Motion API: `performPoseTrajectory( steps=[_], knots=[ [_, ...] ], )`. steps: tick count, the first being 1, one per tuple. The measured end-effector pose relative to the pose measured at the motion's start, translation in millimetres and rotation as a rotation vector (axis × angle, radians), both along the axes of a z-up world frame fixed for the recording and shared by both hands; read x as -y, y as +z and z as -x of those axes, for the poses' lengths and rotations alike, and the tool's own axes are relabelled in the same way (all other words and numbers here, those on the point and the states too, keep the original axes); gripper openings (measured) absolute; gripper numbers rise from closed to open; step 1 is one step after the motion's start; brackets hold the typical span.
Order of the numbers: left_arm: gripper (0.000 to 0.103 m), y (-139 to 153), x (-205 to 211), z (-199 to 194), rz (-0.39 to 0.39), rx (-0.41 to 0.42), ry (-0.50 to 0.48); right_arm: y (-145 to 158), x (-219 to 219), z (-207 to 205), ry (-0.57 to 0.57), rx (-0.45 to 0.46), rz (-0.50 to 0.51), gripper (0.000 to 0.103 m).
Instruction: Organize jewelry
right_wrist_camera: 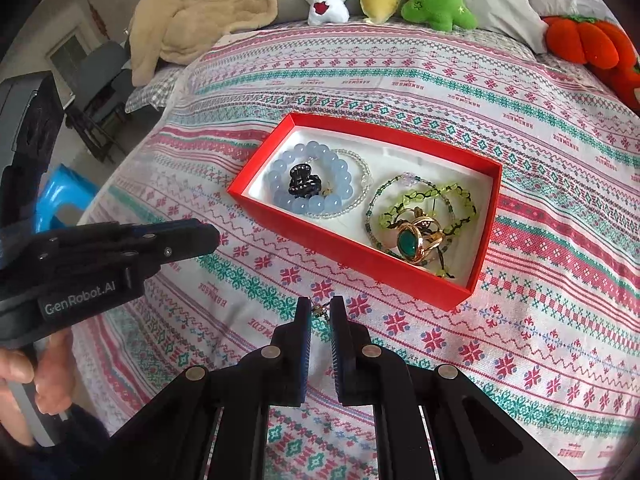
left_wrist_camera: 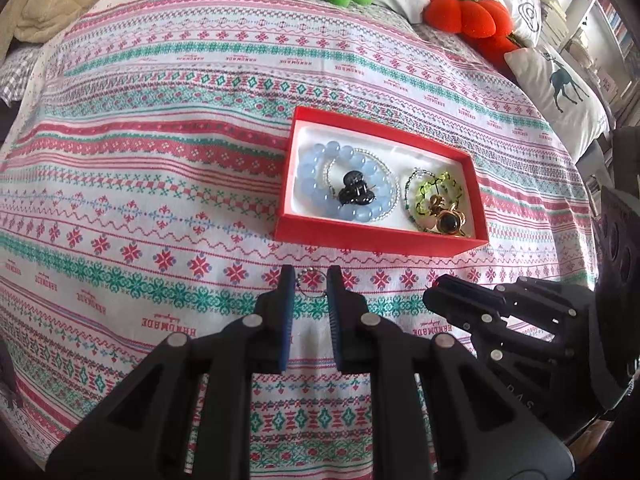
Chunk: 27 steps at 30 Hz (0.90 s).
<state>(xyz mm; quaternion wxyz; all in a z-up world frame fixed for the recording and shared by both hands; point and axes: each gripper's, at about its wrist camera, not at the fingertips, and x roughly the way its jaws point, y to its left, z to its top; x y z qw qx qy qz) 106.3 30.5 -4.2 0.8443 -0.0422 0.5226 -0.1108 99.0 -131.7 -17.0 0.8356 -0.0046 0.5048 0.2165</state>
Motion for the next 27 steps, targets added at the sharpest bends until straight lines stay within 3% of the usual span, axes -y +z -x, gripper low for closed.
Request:
performPoseTrajectory(
  steps=[18, 23, 27],
  knots=[
    [0.017, 26, 32, 9, -0.103, 0.164, -0.038, 26, 23, 1, -0.06, 0.063, -0.073, 0.009],
    [0.018, 27, 37, 2, -0.052, 0.172, -0.045, 31, 33, -1, -0.102, 0.08, -0.102, 0.009],
    [0.018, 23, 36, -8, 0.072, 0.122, -0.033, 31, 45, -8, -0.165, 0.068, -0.135, 0.009]
  ],
)
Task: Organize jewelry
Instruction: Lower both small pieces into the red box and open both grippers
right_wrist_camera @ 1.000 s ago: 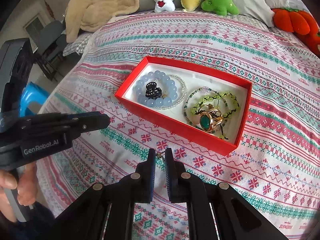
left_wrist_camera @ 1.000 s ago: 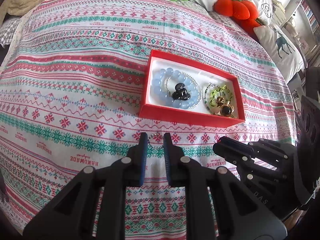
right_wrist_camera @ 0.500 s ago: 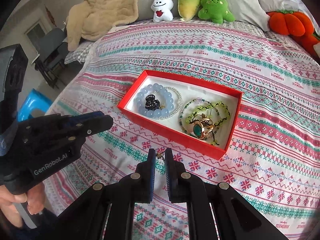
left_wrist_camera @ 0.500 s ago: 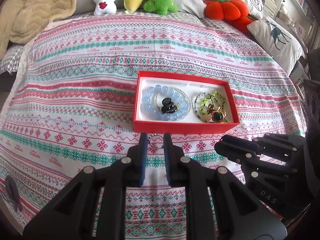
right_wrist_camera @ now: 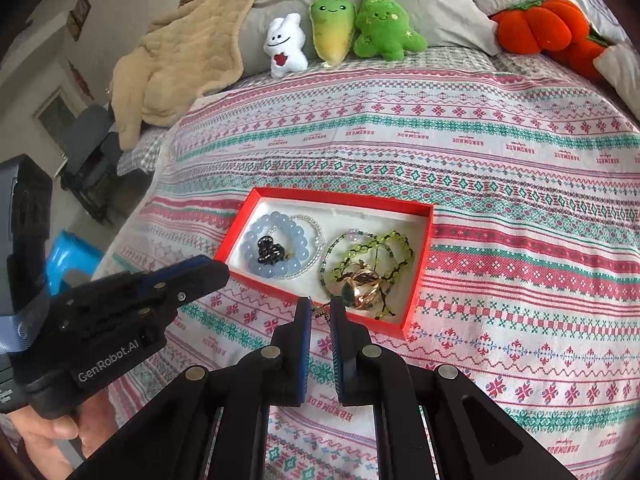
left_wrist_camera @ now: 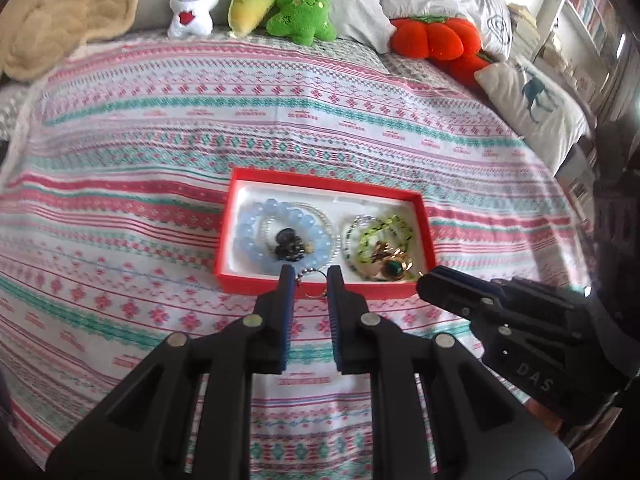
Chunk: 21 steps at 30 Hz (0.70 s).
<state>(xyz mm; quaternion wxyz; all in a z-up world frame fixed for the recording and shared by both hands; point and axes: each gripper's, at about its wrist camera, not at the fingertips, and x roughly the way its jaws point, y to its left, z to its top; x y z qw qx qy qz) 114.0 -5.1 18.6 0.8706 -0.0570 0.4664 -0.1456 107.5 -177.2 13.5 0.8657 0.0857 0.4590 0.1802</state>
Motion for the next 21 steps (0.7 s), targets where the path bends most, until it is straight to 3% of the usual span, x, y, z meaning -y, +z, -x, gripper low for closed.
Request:
performPoseTrajectory(
  steps=[15, 18, 21],
  knots=[
    [0.017, -20, 19, -26, 0.086, -0.046, 0.021, -18, 8, -36, -0.093, -0.033, -0.186, 0.01],
    [0.018, -18, 18, -26, 0.084, -0.039, 0.024, -19, 11, -39, -0.108, -0.034, -0.195, 0.018],
    [0.019, -15, 14, -24, 0.087, -0.029, 0.031, -15, 15, -36, -0.115, -0.02, -0.197, 0.018]
  ],
)
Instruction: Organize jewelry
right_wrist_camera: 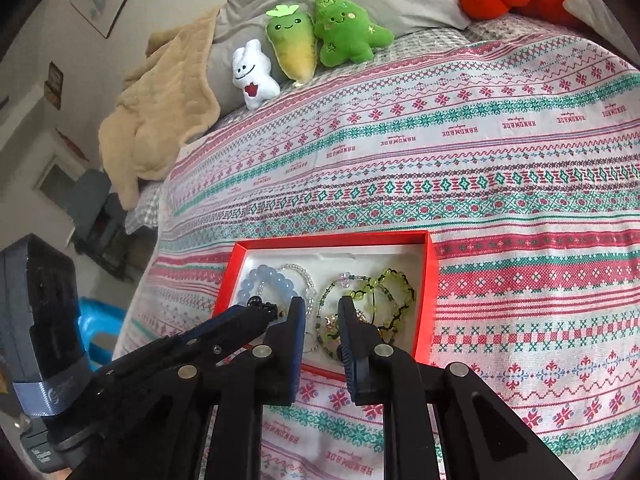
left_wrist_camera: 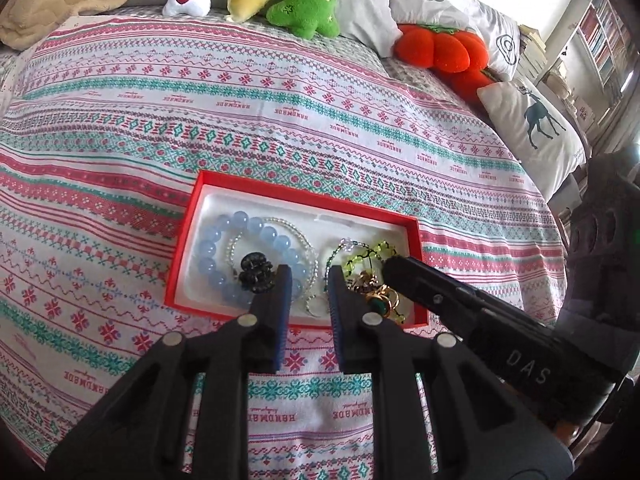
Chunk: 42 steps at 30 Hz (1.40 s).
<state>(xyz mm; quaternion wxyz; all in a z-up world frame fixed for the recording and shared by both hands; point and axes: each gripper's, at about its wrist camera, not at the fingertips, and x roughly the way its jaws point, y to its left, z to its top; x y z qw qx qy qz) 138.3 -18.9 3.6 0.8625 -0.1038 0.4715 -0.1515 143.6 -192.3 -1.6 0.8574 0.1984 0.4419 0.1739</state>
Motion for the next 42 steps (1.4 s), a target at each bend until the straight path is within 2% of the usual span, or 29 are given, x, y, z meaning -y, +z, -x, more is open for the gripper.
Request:
performPoseTrajectory(
  steps=[5, 8, 11, 15, 17, 18, 20, 23, 24, 28, 31, 32, 36, 42],
  knots=[
    [0.024, 6, -2, 7, -0.048, 0.024, 0.008, 8, 0, 11, -0.015, 0.004, 0.041, 0.018],
    [0.035, 13, -6, 16, -0.097, 0.056, 0.009, 14, -6, 25, 0.007, 0.026, 0.092, 0.02],
    [0.047, 19, -12, 22, -0.117, 0.067, 0.015, 20, -14, 41, 0.018, 0.068, 0.177, 0.027],
    [0.05, 23, -19, 33, -0.134, 0.067, 0.021, 26, -28, 62, 0.01, 0.135, 0.335, 0.031],
    [0.053, 25, -23, 39, -0.158, 0.07, 0.029, 28, -31, 68, 0.005, 0.145, 0.366, 0.039],
    [0.056, 25, -24, 43, -0.169, 0.07, 0.033, 30, -31, 71, -0.005, 0.147, 0.375, 0.047],
    [0.068, 26, -29, 50, -0.178, 0.075, 0.037, 33, -32, 79, -0.019, 0.152, 0.382, 0.049],
    [0.07, 31, -35, 61, -0.175, 0.07, 0.038, 42, -37, 91, -0.022, 0.173, 0.404, 0.05],
    [0.071, 34, -37, 66, -0.175, 0.077, 0.04, 45, -41, 96, -0.024, 0.187, 0.42, 0.054],
    [0.082, 44, -39, 84, -0.22, 0.12, 0.063, 54, -49, 115, -0.042, 0.231, 0.485, 0.063],
    [0.084, 49, -41, 95, -0.238, 0.133, 0.067, 57, -51, 128, -0.042, 0.247, 0.495, 0.065],
    [0.084, 50, -41, 98, -0.244, 0.132, 0.071, 59, -51, 131, -0.045, 0.247, 0.494, 0.067],
    [0.09, 50, -44, 109, -0.259, 0.122, 0.11, 60, -49, 143, -0.068, 0.245, 0.479, 0.082],
    [0.097, 44, -52, 118, -0.269, 0.092, 0.157, 56, -54, 151, -0.066, 0.22, 0.505, 0.085]
  ],
)
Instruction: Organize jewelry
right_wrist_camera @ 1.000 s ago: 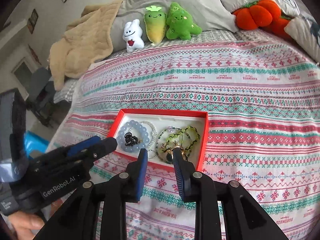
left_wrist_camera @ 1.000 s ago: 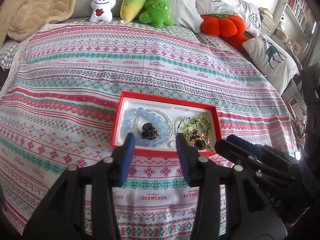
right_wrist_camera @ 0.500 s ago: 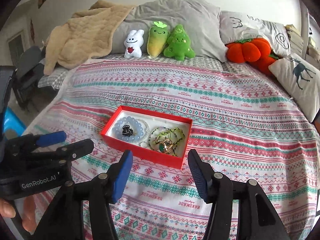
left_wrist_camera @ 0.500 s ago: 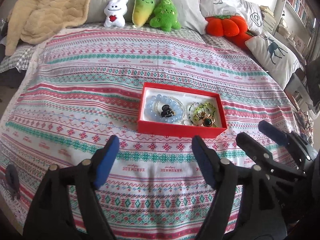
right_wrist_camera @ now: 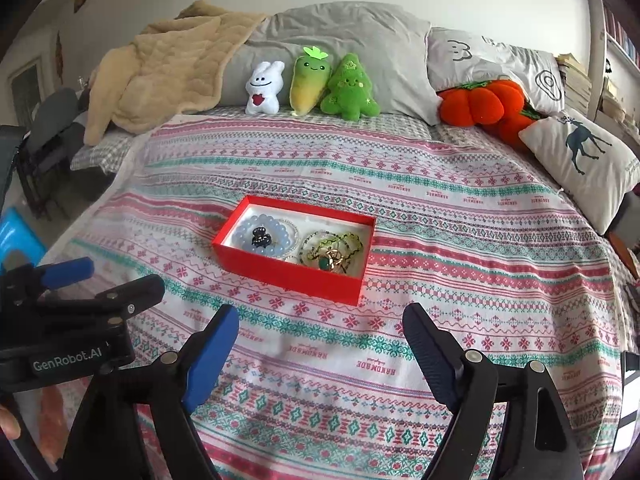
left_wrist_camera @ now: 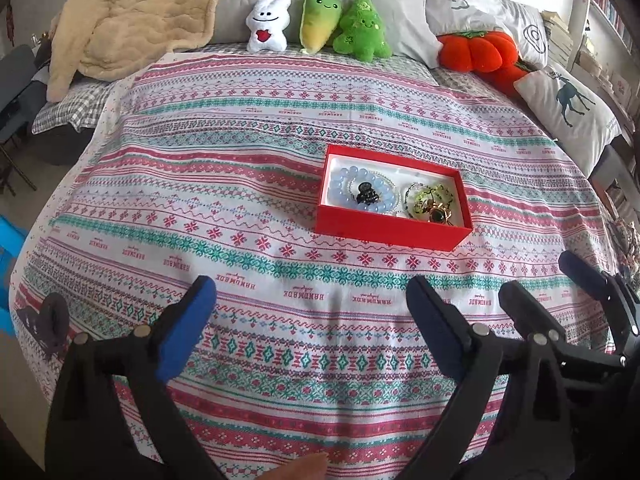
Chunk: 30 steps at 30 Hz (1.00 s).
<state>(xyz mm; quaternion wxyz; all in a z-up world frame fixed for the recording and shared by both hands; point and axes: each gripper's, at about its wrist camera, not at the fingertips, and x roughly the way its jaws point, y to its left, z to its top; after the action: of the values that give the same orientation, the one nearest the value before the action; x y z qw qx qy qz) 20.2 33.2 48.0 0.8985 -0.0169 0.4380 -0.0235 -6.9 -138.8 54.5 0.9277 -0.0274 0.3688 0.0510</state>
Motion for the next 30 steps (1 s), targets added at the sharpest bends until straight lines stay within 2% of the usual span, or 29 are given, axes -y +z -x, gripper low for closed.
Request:
performPoseTrajectory(
  steps=[7, 16, 19, 22, 30],
  knots=[
    [0.1, 0, -1, 12, -0.024, 0.009, 0.009, 0, -1, 7, 0.001, -0.002, 0.012, 0.098],
    [0.1, -3, 5, 13, -0.046, 0.003, -0.01, -8, 6, 4, 0.012, -0.036, -0.006, 0.098],
    [0.1, -3, 7, 13, -0.06, 0.006, -0.014, -12, 9, 4, 0.0, -0.038, -0.009, 0.103],
    [0.1, -4, 9, 13, -0.052, 0.005, -0.022, -16, 13, 3, 0.006, -0.061, -0.031, 0.103],
    [0.1, -4, 16, 13, -0.059, 0.004, -0.029, -14, 21, 4, -0.008, -0.057, -0.055, 0.103]
  ],
)
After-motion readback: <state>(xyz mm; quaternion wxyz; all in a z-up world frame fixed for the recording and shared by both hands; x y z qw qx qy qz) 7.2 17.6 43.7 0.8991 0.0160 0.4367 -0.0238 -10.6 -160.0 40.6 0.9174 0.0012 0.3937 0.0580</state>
